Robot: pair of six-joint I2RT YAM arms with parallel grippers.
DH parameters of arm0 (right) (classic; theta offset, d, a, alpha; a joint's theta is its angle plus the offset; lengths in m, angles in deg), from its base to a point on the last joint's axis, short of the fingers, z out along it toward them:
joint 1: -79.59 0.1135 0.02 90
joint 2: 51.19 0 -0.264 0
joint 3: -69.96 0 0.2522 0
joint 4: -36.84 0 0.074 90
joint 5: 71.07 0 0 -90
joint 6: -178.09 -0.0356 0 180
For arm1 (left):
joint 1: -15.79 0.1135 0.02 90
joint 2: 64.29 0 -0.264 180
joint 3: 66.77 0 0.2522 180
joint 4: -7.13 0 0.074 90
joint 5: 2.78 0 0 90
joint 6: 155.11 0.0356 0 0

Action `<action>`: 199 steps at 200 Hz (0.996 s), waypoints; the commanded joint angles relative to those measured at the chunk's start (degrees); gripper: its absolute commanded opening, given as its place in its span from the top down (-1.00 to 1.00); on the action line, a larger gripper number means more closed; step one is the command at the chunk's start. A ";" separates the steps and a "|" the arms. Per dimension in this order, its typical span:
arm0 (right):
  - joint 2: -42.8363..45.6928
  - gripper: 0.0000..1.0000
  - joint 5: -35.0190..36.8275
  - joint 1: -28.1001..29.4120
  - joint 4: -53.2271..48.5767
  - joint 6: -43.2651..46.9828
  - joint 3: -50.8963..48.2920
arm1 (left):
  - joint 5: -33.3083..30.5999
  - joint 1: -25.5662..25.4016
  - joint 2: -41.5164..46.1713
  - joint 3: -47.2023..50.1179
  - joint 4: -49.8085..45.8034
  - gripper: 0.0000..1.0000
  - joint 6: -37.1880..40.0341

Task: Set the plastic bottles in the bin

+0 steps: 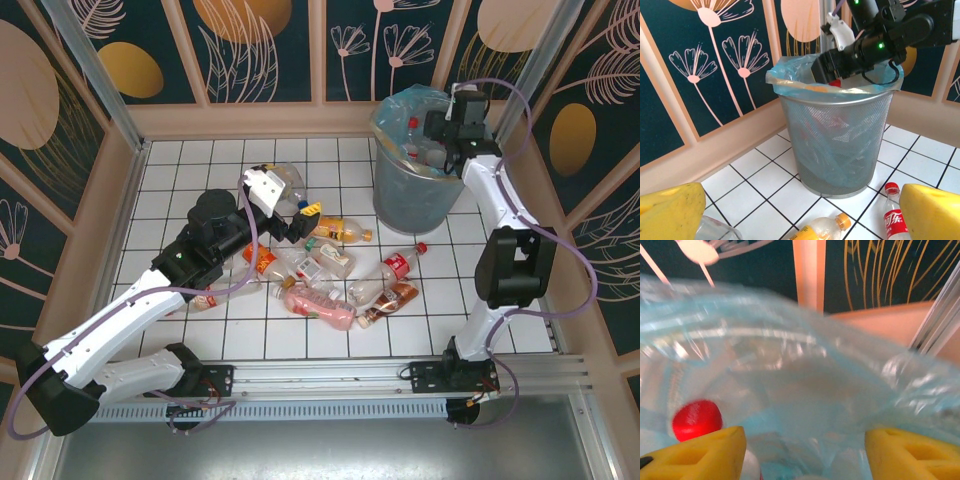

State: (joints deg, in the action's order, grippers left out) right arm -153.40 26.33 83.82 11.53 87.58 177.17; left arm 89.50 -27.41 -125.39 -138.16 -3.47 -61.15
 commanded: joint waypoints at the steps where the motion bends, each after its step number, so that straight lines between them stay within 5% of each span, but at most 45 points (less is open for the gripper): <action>1: 1.51 -0.36 2.11 2.03 -2.96 1.28 3.20 | -0.68 -0.13 0.99 0.52 0.95 -0.98 -1.37; 118: 12.50 -0.45 6.12 12.33 -5.76 0.60 5.55 | -12.47 -0.11 -0.71 -4.47 -9.89 -0.98 -10.34; 167: 23.04 -0.45 16.52 25.67 3.05 8.86 -4.91 | -19.33 -0.12 -1.99 -9.78 -27.18 -0.95 -22.75; 199: 29.23 -0.44 16.75 31.65 9.81 10.43 -13.68 | -20.74 -0.08 -1.91 -8.96 -38.35 -0.93 -35.16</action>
State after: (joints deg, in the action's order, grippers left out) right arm -127.78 39.24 112.60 13.91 94.94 168.96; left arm 71.43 -27.39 -127.19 -146.66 -29.41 -84.55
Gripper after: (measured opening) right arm 0.723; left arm 0.968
